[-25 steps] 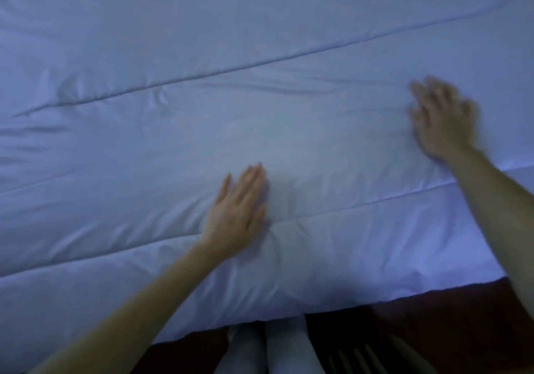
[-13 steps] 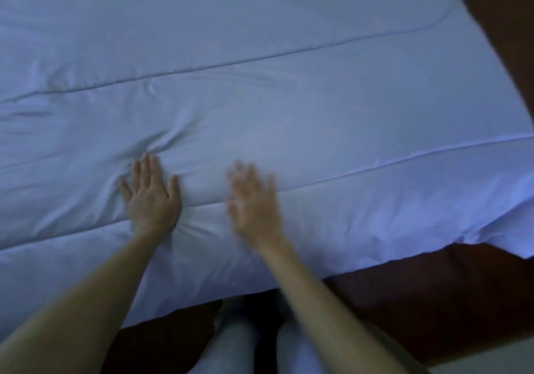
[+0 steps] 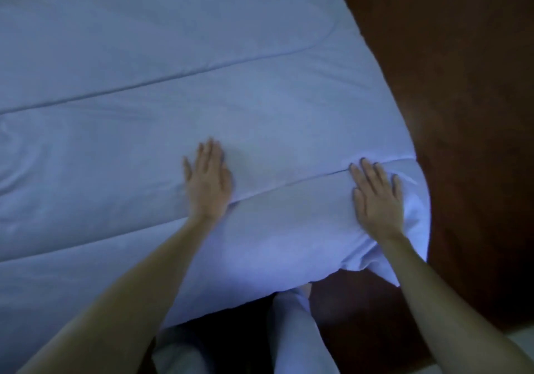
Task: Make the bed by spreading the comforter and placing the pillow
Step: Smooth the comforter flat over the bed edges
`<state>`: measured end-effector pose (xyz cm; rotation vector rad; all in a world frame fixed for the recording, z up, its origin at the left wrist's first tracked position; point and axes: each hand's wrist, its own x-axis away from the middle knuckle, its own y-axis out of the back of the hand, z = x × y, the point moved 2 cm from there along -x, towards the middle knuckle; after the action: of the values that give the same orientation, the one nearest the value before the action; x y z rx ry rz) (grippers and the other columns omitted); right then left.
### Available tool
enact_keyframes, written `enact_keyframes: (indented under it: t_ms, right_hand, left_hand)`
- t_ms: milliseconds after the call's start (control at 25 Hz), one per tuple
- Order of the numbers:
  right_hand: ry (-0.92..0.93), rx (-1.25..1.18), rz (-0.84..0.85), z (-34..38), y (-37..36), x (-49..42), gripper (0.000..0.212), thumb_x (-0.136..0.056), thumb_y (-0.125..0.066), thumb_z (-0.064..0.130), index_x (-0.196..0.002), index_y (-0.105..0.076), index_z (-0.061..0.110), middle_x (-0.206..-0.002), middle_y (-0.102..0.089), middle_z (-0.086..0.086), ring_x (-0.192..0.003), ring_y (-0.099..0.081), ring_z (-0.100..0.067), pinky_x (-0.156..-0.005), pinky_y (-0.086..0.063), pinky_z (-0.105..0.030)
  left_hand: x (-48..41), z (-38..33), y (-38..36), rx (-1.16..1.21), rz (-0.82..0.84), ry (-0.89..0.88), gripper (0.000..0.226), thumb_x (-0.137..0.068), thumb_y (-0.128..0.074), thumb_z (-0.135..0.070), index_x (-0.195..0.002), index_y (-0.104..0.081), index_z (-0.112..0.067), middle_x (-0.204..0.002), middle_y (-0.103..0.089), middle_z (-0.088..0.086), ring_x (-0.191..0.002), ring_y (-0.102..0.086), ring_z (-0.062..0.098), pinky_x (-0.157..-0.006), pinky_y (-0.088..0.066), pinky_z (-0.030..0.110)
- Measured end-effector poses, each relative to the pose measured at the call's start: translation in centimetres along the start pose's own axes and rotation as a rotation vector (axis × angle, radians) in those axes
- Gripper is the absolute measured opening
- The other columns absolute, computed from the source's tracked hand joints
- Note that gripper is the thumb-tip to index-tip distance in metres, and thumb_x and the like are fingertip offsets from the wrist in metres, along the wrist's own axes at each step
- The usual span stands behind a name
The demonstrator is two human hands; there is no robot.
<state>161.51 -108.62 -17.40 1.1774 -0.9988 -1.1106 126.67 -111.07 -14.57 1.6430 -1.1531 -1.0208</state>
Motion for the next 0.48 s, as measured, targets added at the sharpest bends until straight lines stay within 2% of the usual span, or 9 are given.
enact_keyframes:
  t_ms: [120, 200, 240, 320, 400, 480]
  right_hand:
    - [-0.411, -0.191, 0.067, -7.7, 1.7, -2.9, 0.047, -0.1, -0.027, 0.03, -0.147, -0.032, 0.028, -0.156, -0.032, -0.002, -0.145, -0.025, -0.026, -0.112, -0.016, -0.062]
    - [-0.625, -0.317, 0.068, -9.1, 2.7, -5.0, 0.046, -0.101, -0.029, 0.025, -0.146, -0.035, 0.022, -0.156, -0.031, -0.005, -0.146, -0.019, -0.028, -0.112, -0.013, -0.065]
    - [-0.602, -0.316, 0.031, -8.1, 3.3, -6.4, 0.046, -0.1, -0.029, 0.024, -0.146, -0.036, 0.019, -0.155, -0.032, -0.006, -0.146, -0.019, -0.029, -0.113, -0.014, -0.064]
    - [-0.38, -0.329, -0.029, -3.1, 4.2, -9.5, 0.052, -0.096, -0.028, 0.026, -0.145, -0.038, 0.014, -0.155, -0.032, -0.01, -0.146, -0.022, -0.03, -0.113, -0.015, -0.058]
    - [-0.091, -0.399, 0.001, 4.5, 4.6, -11.9, 0.058, -0.09, -0.025, 0.031, -0.142, -0.043, 0.012, -0.154, -0.035, -0.01, -0.145, -0.025, -0.031, -0.113, -0.016, -0.055]
    - [0.33, -0.388, 0.09, 12.7, 4.0, -12.1, 0.058, -0.088, -0.025, 0.034, -0.138, -0.049, 0.016, -0.152, -0.038, -0.008, -0.143, -0.03, -0.031, -0.111, -0.021, -0.057]
  left_hand:
    - [-1.2, -10.8, -3.1, -0.036, 0.196, -0.372, 0.053, -0.09, -0.035, -0.029, -0.134, -0.05, -0.003, -0.142, -0.05, 0.014, -0.13, -0.049, 0.033, -0.104, -0.034, 0.06]
    - [-1.7, -12.2, -4.0, -0.121, 0.311, -0.443, 0.056, -0.092, -0.033, -0.035, -0.138, -0.047, -0.007, -0.146, -0.046, 0.01, -0.134, -0.045, 0.028, -0.107, -0.035, 0.057]
    - [-2.1, -11.2, -4.1, -0.16, 0.31, -0.393, 0.057, -0.092, -0.031, -0.037, -0.14, -0.044, -0.008, -0.148, -0.043, 0.008, -0.136, -0.042, 0.027, -0.109, -0.032, 0.055]
    - [-2.4, -7.1, -3.3, -0.189, 0.263, -0.138, 0.06, -0.094, -0.025, -0.038, -0.145, -0.035, -0.01, -0.154, -0.033, 0.007, -0.142, -0.032, 0.026, -0.114, -0.021, 0.052]
    - [-2.1, -1.9, -1.7, -0.194, 0.215, 0.175, 0.059, -0.098, -0.02, -0.039, -0.15, -0.021, -0.012, -0.16, -0.017, 0.005, -0.148, -0.016, 0.023, -0.117, -0.009, 0.049]
    - [-1.5, 2.3, 0.2, -0.178, 0.23, 0.432, 0.06, -0.1, -0.02, -0.041, -0.152, -0.009, -0.014, -0.162, -0.005, 0.002, -0.149, -0.003, 0.02, -0.118, -0.001, 0.048]
